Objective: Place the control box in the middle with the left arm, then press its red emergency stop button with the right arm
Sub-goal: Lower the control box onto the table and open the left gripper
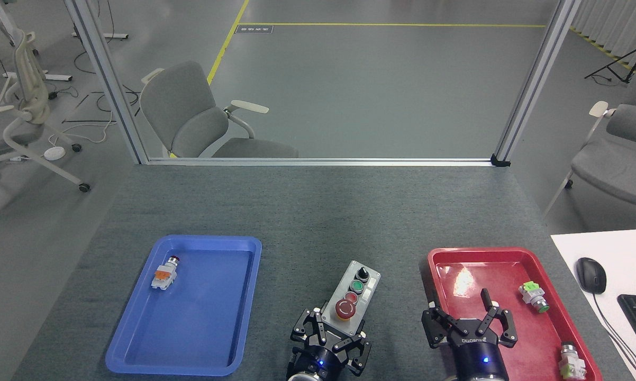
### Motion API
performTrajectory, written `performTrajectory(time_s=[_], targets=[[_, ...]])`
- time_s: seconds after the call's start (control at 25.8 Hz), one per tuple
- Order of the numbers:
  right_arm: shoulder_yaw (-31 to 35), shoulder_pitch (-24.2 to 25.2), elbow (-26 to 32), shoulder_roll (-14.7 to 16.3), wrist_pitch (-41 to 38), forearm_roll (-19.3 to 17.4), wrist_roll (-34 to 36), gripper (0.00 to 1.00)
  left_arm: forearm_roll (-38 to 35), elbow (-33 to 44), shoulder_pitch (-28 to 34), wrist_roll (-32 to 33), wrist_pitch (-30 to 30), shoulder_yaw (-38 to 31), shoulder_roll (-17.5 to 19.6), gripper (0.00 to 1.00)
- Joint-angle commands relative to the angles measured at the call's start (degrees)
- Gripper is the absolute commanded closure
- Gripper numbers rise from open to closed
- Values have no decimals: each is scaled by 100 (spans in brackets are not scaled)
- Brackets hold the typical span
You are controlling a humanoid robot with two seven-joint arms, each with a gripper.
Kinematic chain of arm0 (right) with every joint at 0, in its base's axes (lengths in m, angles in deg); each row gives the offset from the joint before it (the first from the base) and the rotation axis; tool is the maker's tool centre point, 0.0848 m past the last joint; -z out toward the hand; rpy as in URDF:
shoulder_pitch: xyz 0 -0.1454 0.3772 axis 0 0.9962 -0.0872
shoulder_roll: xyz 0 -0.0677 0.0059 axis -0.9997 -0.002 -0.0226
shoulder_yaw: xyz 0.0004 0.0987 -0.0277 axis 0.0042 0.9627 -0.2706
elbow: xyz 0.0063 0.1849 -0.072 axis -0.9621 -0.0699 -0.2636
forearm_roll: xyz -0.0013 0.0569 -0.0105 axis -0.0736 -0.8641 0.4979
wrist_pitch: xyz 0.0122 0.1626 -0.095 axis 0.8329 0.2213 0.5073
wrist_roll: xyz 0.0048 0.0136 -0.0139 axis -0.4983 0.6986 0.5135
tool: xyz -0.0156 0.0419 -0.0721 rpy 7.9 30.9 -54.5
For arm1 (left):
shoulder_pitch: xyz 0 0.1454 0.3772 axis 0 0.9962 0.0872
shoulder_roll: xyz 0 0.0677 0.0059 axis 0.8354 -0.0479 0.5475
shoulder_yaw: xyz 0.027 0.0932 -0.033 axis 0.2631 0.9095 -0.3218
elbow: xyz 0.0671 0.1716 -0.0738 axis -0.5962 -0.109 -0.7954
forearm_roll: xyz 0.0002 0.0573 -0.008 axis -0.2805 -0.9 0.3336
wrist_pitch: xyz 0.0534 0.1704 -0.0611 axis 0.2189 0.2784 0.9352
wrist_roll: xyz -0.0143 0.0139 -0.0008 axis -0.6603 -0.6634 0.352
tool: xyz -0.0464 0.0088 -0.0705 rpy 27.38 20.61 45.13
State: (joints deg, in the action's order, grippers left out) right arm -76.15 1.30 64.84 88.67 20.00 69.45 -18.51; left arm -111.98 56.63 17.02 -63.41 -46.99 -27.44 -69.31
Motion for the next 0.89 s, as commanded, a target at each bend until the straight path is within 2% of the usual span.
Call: performTrajectory(time_s=[0.0,0.04,0.15,0.27,0.35,0.58,0.74,0.85], targets=[[-9,0,0,-5,-2,-1,2,3,10,5,-11,8,71,4,9,73],[-9,0,0,-5,-2,-1,2,3,10,14,-20,8,115,-5,9,68],[-27,0,0,-14,-2,-1,2,3,10,49,-29,8,291,-5,9,42],[-36,0,0,-14,-2,-1,2,3,10,67,-29,8,370,-5,9,23],[-36,0,0,-23,-11,-1,2,3,19,172,-29,8,378,-14,9,13],[-53,0,0,-32,-11,8,2,3,89,260,-29,8,370,-14,9,10],[-53,0,0,-67,-11,8,2,3,98,418,41,8,352,-67,35,3],[-80,-9,-8,-76,-55,17,2,3,116,709,375,-1,264,-119,105,2]])
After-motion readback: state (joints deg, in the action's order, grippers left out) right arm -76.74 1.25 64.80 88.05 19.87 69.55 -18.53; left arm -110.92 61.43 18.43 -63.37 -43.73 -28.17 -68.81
